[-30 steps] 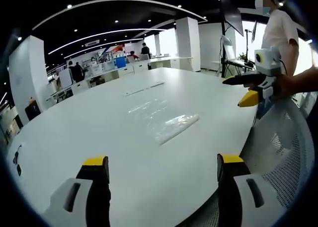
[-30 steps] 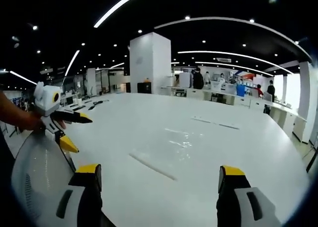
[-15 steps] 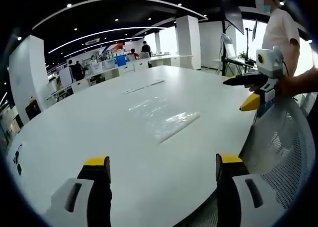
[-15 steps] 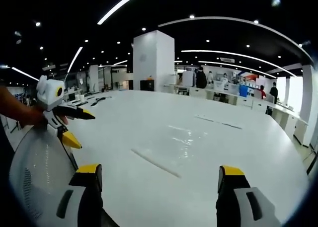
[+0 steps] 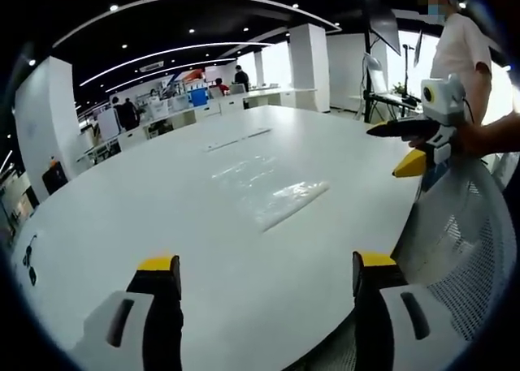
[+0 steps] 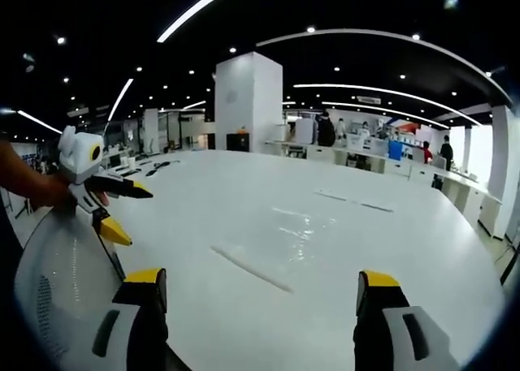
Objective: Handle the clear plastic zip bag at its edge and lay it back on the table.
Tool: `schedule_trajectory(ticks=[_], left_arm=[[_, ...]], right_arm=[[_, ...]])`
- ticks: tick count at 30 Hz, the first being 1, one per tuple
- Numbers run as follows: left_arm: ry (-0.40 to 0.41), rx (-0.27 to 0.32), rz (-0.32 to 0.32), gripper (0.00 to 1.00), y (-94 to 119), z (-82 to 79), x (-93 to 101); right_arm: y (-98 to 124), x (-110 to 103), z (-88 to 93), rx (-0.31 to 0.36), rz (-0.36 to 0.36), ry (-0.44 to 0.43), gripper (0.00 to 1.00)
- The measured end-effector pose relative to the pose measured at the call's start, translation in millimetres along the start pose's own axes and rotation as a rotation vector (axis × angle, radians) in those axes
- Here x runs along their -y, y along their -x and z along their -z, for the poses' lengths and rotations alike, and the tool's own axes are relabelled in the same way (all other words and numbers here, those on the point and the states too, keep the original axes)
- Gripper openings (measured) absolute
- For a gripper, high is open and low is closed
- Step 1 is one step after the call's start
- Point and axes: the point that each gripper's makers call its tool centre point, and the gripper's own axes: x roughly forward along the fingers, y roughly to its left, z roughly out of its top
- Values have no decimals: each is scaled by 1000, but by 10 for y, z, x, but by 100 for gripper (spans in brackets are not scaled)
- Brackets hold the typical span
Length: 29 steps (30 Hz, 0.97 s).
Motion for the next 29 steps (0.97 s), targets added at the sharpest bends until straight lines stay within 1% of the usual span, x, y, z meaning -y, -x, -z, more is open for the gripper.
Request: schedule_trajectory(ticks=[6, 10, 19, 29], left_arm=[[-1, 1, -10, 85, -5, 23, -23], [-6, 5, -12, 85, 9, 12, -17], [-14, 3, -33, 82, -9, 52, -54], [-8, 7, -43, 82, -17, 61, -62]], right_arm=[[-21, -39, 15, -8, -11, 1, 97], [-32, -49, 34, -13, -18, 13, 97], [-30, -41, 65, -26, -9, 23, 94], [-23, 11, 69, -17, -2, -6, 93]])
